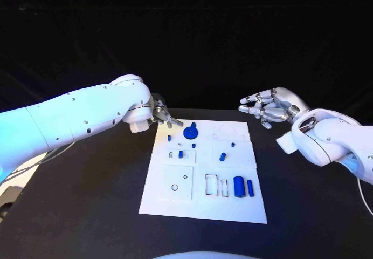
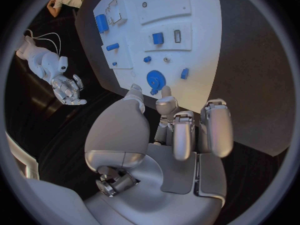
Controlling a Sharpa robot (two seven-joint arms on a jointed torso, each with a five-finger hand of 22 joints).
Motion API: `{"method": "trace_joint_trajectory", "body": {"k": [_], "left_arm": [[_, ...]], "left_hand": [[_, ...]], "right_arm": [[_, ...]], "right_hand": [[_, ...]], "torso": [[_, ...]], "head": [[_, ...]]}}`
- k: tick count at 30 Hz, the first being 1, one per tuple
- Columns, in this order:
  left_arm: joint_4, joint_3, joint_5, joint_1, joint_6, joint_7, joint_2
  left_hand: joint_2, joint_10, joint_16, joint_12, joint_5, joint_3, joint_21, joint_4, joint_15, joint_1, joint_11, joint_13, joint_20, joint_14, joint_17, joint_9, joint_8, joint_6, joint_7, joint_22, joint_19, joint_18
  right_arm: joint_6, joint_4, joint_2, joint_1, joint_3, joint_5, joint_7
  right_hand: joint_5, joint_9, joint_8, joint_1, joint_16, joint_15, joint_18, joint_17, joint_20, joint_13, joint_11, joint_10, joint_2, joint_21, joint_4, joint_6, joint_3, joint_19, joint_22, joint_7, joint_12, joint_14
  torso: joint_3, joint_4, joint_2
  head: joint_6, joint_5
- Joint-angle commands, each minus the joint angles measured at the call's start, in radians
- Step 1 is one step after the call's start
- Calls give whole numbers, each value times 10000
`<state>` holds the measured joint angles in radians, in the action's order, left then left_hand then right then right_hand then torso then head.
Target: Assemble the parts on the task board
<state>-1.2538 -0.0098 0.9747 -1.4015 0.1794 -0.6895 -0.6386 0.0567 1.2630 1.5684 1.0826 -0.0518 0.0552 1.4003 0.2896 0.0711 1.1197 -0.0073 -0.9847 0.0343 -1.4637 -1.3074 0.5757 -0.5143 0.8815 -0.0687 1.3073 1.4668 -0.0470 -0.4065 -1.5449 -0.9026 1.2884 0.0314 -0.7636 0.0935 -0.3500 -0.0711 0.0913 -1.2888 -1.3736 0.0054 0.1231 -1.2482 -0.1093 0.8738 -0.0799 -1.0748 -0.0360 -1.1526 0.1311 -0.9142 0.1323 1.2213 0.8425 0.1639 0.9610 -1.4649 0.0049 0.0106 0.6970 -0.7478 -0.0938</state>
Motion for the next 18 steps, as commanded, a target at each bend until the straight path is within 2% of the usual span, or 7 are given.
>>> {"method": "trace_joint_trajectory", "body": {"k": [1, 2, 5, 10, 13, 18], "left_arm": [[534, -12, 29, -41, 725, -6, 340], [730, -23, 120, -46, 754, 9, 457], [1467, -91, 419, -39, 913, 87, 886], [2301, -165, 680, 51, 1198, 200, 1356], [2648, -189, 747, 137, 1325, 274, 1555], [2936, -206, 869, 239, 1489, 323, 1723]], "left_hand": [[-42, 9, 24, -76, 27, 73, -33, -3, -72, 87, 80, 42, 77, -1071, -2634, -61, 60, 58, -67, 736, 122, -54], [-54, 3, 24, -85, 27, 82, -38, -5, -74, 97, 81, 54, 80, -1071, -2634, -73, 69, 64, -69, 731, 120, -55], [-68, 3, 24, -83, 28, 111, -28, -6, -77, 114, 85, 53, 86, -1071, -2634, -100, 88, 82, -71, 745, 127, -52], [-106, 17, 24, -69, 30, 184, 52, 8, -78, 107, 81, 47, 93, -1071, -2634, -148, 107, 149, -64, 835, 175, -29], [-142, 39, 24, -43, 30, 221, 69, 11, -75, 100, 77, 23, 94, -1071, -2634, -174, 117, 185, -59, 855, 187, -25], [-215, 76, 24, -1, 30, 287, 98, 6, -67, 107, 64, -13, 92, -1071, -2634, -215, 117, 279, -39, 890, 208, -17]], "right_arm": [[155, -1, 25, -5, 0, -15, 27], [156, 1, 34, -5, 0, -16, 29], [171, 10, 65, -5, 0, -18, 40], [192, 12, 85, -5, 0, -23, 53], [200, 19, 98, -6, 0, -28, 57], [212, 23, 107, -6, 0, -31, 58]], "right_hand": [[-214, -17, 57, -105, 58, -40, 165, -12, 35, -38, 19, 34, -79, 50, 10, -80, 42, -28, -14, 6, -28, -123], [-214, -17, 57, -105, 58, -40, 165, -12, 35, -38, 19, 34, -79, 50, 10, -80, 42, -28, -14, 6, -28, -123], [-196, -17, 63, -113, 56, -43, 162, -16, 39, -37, 21, 19, -80, 44, 28, -84, 65, -13, -1, 3, -10, -127], [-128, -16, 68, -118, 52, -45, 161, -24, 42, -43, 22, 8, -79, 46, 47, -86, 91, -6, -2, 1, 4, -132], [-128, -17, 68, -118, 52, -45, 161, -24, 42, -44, 22, 9, -79, 47, 47, -87, 91, -6, -3, 1, 3, -132], [-128, -17, 68, -118, 52, -45, 161, -24, 42, -44, 22, 9, -79, 47, 47, -87, 91, -6, -3, 1, 3, -132]], "torso": [[-26, -16, 20], [-30, -14, 28], [-11, 25, 20], [-9, 26, 34], [-8, 34, 28], [-6, 37, 41]], "head": [[30, 1], [42, -12], [34, -77], [22, -109], [10, -103], [0, -116]]}}
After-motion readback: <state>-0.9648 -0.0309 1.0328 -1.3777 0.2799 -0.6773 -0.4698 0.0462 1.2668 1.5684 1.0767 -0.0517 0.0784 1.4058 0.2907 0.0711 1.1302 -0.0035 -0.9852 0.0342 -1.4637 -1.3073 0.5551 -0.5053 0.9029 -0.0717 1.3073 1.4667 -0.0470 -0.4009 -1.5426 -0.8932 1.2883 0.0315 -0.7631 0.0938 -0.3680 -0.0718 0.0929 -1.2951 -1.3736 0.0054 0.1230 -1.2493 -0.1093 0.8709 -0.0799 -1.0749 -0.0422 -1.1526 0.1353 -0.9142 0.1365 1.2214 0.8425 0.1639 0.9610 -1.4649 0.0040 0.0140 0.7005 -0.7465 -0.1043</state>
